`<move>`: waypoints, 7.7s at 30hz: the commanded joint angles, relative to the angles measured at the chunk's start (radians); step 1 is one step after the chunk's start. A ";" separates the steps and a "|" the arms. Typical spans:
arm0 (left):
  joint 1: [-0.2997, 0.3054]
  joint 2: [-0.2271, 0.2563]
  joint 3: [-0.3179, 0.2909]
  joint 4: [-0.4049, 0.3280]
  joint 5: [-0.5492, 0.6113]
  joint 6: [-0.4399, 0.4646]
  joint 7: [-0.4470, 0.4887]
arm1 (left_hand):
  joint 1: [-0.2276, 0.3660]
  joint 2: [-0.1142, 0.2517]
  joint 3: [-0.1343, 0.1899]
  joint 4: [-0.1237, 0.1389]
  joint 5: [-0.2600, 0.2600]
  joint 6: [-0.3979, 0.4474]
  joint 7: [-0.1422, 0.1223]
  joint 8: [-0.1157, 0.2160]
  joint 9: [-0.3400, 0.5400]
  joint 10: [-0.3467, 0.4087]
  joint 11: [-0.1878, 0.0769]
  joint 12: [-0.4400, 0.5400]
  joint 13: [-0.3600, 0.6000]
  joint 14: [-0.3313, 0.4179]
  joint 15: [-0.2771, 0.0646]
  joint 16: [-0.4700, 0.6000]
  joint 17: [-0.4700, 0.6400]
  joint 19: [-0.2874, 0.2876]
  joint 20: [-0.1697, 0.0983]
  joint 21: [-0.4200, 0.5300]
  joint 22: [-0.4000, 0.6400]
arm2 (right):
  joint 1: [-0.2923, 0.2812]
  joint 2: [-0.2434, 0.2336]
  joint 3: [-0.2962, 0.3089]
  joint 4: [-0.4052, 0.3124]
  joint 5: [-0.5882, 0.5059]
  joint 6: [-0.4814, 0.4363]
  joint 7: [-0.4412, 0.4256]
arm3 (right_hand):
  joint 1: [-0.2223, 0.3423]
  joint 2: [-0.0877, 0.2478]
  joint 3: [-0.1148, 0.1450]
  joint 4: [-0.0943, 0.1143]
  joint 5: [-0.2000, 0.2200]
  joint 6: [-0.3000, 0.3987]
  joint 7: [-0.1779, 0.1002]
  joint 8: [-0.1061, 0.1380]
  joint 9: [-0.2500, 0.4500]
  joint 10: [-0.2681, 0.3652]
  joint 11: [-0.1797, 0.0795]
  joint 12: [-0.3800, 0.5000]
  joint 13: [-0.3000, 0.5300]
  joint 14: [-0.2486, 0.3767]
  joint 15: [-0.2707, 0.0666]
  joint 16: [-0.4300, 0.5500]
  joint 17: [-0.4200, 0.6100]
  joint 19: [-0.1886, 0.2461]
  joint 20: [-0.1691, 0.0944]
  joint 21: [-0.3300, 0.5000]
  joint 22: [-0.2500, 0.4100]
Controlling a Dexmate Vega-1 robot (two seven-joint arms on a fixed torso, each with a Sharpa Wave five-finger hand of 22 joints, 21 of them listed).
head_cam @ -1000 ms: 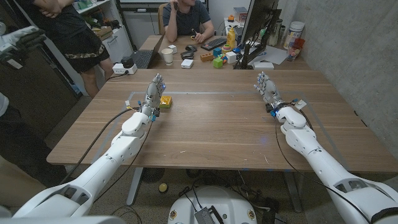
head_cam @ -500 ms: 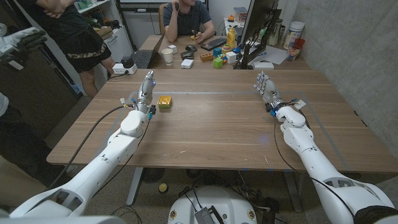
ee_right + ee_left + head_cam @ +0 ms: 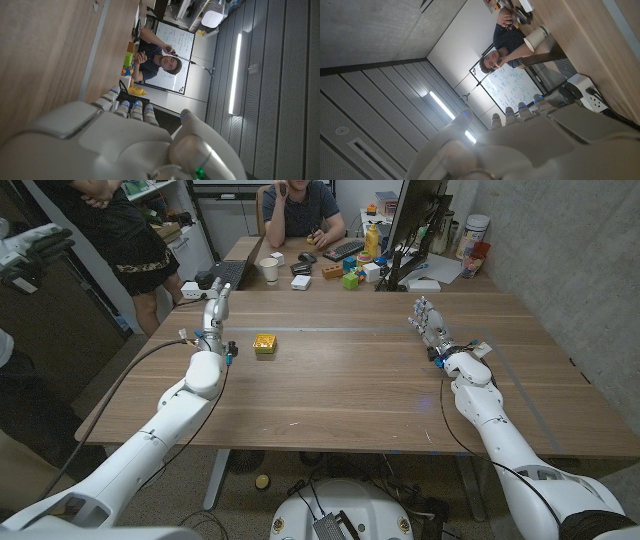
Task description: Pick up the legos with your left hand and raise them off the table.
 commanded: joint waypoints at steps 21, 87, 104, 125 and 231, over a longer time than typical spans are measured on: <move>-0.230 0.151 0.066 -0.081 0.625 0.245 0.136 | 0.061 -0.014 0.005 -0.059 -0.010 0.063 -0.100 -0.002 0.004 0.004 -0.045 -0.015 0.004 -0.036 -0.044 -0.021 0.003 0.047 0.027 -0.001 -0.002 | -0.027 0.020 0.045 -0.021 -0.023 0.019 0.011 | 0.002 0.028 0.010 -0.001 0.002 -0.007 0.003 0.003 0.001 0.000 -0.003 0.005 0.002 -0.002 -0.035 0.005 0.003 0.010 -0.001 0.007 0.002; -0.297 0.243 0.173 -0.160 0.865 0.351 -0.194 | 0.224 -0.179 -0.093 -0.242 0.002 0.255 -0.102 0.003 0.012 0.202 -0.075 -0.031 0.008 0.140 -0.049 -0.007 0.005 0.279 0.056 -0.044 -0.010 | 0.020 0.024 0.044 0.067 -0.026 0.110 0.041 | -0.002 -0.015 -0.013 -0.015 0.005 0.007 0.000 0.004 0.001 0.017 -0.012 0.004 0.002 0.016 0.018 0.007 0.002 0.015 0.016 0.006 0.002; -0.316 0.245 0.212 -0.129 0.849 0.337 -0.267 | 0.252 -0.189 -0.100 -0.250 0.007 0.260 -0.103 -0.003 0.012 0.204 -0.072 -0.039 0.009 0.152 -0.041 -0.011 0.005 0.305 0.051 -0.051 -0.009 | 0.017 0.022 0.041 0.060 -0.024 0.116 0.034 | -0.004 -0.010 -0.014 -0.013 0.008 0.012 -0.003 0.005 0.001 0.018 -0.019 0.004 0.002 0.018 0.021 0.007 0.002 0.016 0.013 0.006 0.002; -0.292 0.281 0.233 -0.167 0.821 0.368 -0.400 | 0.280 -0.195 -0.111 -0.252 0.009 0.251 -0.103 -0.014 0.012 0.173 -0.065 -0.055 0.011 0.141 -0.036 -0.021 0.006 0.354 0.023 -0.051 -0.008 | 0.021 0.021 0.035 0.067 -0.025 0.135 0.026 | -0.004 -0.003 -0.013 -0.012 0.012 0.015 -0.007 0.005 0.001 0.019 -0.025 0.003 0.002 0.024 0.022 0.008 0.002 0.015 0.011 0.005 0.002; -0.332 0.248 0.421 0.017 0.975 0.473 -0.556 | 0.338 -0.185 -0.144 -0.241 0.011 0.207 -0.103 -0.027 0.014 0.080 -0.062 -0.061 0.013 0.102 -0.027 -0.024 0.010 0.366 0.044 -0.094 -0.006 | 0.042 -0.015 -0.022 0.048 -0.053 0.157 -0.001 | -0.001 0.001 -0.017 -0.016 0.023 0.026 -0.012 0.005 0.001 0.029 -0.028 0.002 0.002 0.048 0.027 0.008 0.000 0.020 0.010 0.004 0.001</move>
